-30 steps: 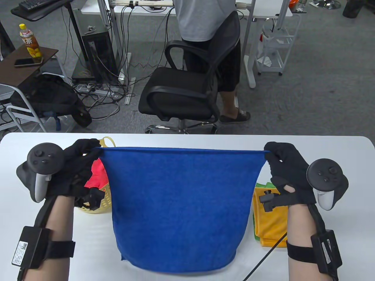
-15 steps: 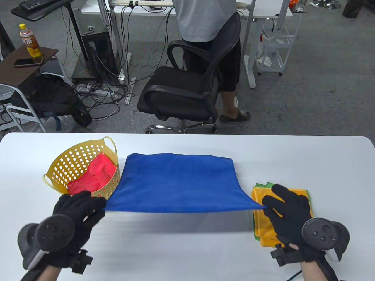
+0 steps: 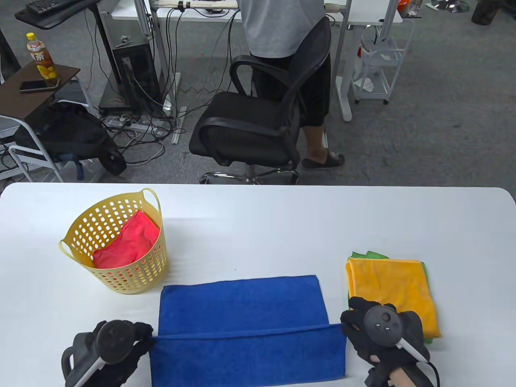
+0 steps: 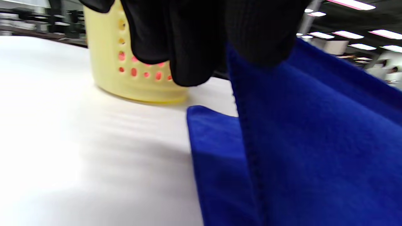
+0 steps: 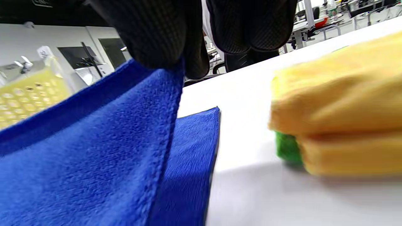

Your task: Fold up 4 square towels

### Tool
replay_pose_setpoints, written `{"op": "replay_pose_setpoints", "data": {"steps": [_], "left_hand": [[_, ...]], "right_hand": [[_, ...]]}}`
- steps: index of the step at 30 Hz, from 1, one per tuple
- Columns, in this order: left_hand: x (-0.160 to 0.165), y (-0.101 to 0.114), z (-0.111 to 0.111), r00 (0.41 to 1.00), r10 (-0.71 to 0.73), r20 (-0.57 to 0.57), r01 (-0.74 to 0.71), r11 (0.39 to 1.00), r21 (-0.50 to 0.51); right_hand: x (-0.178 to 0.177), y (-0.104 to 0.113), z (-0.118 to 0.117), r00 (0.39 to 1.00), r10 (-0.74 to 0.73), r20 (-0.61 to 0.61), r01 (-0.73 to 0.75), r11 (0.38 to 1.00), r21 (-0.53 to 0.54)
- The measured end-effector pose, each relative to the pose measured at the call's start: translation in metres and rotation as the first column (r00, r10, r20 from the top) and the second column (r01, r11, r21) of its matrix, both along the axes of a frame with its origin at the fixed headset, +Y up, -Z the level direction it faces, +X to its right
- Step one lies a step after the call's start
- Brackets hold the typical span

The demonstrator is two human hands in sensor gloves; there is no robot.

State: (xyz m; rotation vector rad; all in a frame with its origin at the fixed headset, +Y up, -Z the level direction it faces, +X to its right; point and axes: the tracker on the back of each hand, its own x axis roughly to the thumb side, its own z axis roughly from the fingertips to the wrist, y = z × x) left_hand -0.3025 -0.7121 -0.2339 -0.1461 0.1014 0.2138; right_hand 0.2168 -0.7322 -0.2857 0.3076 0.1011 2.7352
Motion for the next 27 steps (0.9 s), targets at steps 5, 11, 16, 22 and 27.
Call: {"op": "replay_pose_setpoints", "data": {"steps": [5, 11, 16, 22, 27], "left_hand": [[-0.015, -0.027, -0.054, 0.974, 0.068, -0.217, -0.074, 0.997, -0.017], [-0.027, -0.061, -0.062, 0.958, 0.113, -0.263, -0.136, 0.988, -0.073], [-0.036, -0.068, -0.057, 0.963, 0.101, -0.251, -0.118, 0.992, -0.05], [-0.032, -0.067, -0.055, 0.969, 0.1, -0.226, -0.113, 0.993, -0.044], [-0.026, -0.06, -0.051, 0.975, 0.086, -0.204, -0.087, 0.996, 0.004]], "right_hand": [[-0.028, -0.009, -0.077, 0.987, 0.025, 0.16, -0.037, 0.997, 0.072], [-0.045, -0.053, -0.092, 0.926, 0.29, 0.242, -0.233, 0.942, -0.24], [-0.062, -0.066, -0.078, 0.919, 0.354, 0.175, -0.304, 0.917, -0.258], [-0.089, -0.075, -0.074, 0.956, 0.263, 0.133, -0.227, 0.945, -0.238], [-0.097, -0.063, -0.072, 0.96, 0.248, 0.128, -0.232, 0.964, -0.128]]}}
